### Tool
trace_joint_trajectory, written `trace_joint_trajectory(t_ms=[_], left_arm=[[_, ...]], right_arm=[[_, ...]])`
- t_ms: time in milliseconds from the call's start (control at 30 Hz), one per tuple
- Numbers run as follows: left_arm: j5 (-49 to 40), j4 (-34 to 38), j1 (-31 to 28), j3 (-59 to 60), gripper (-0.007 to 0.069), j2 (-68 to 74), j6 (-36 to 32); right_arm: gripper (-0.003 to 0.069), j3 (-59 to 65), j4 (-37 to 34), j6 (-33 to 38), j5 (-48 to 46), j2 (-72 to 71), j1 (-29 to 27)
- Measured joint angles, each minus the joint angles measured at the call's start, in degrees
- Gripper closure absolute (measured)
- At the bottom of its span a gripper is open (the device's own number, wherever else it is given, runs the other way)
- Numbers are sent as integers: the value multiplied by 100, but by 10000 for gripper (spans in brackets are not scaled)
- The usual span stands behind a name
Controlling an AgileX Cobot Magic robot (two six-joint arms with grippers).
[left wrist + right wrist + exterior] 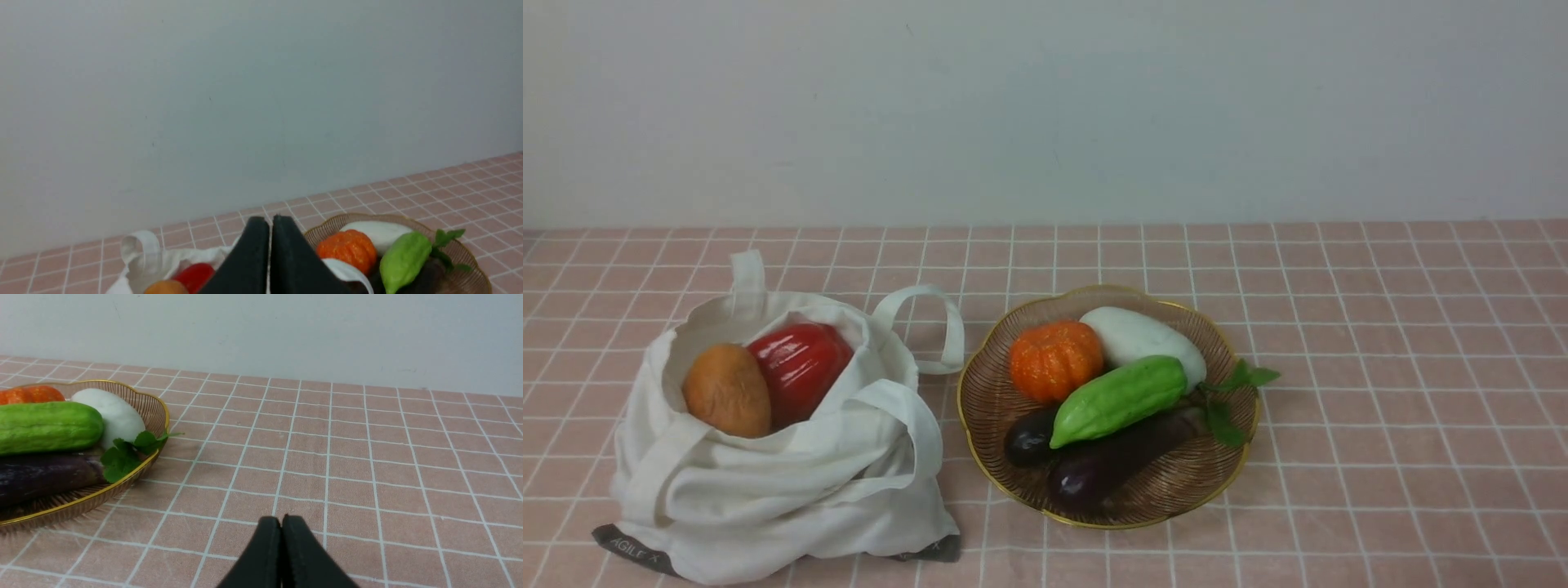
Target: Take vegetables from bag on pink coffee tablecloth place on plate.
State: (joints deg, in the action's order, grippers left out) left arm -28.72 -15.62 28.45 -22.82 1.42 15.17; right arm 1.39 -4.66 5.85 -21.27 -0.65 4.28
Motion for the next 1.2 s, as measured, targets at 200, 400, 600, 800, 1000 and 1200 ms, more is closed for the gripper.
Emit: trace_joint_trajectory(t_ms=[200, 400, 600, 800, 1000, 1200], left_arm=[[-104, 48, 0, 6, 629, 0, 0], [-83, 653, -355, 122, 629, -203, -495], [221, 1425, -1507, 854, 629, -234, -1517], [265, 1694, -2210, 1584, 629, -234, -2010], [332, 1700, -2222, 2203, 629, -234, -2030], [828, 1699, -2228, 2434, 629, -234, -2051]], right_arm=[[673, 0, 0, 0, 0, 0, 0], [673, 0, 0, 0, 0, 0, 0], [673, 0, 0, 0, 0, 0, 0], [673, 0, 0, 0, 0, 0, 0], [673, 0, 0, 0, 0, 0, 0], [673, 0, 0, 0, 0, 0, 0]])
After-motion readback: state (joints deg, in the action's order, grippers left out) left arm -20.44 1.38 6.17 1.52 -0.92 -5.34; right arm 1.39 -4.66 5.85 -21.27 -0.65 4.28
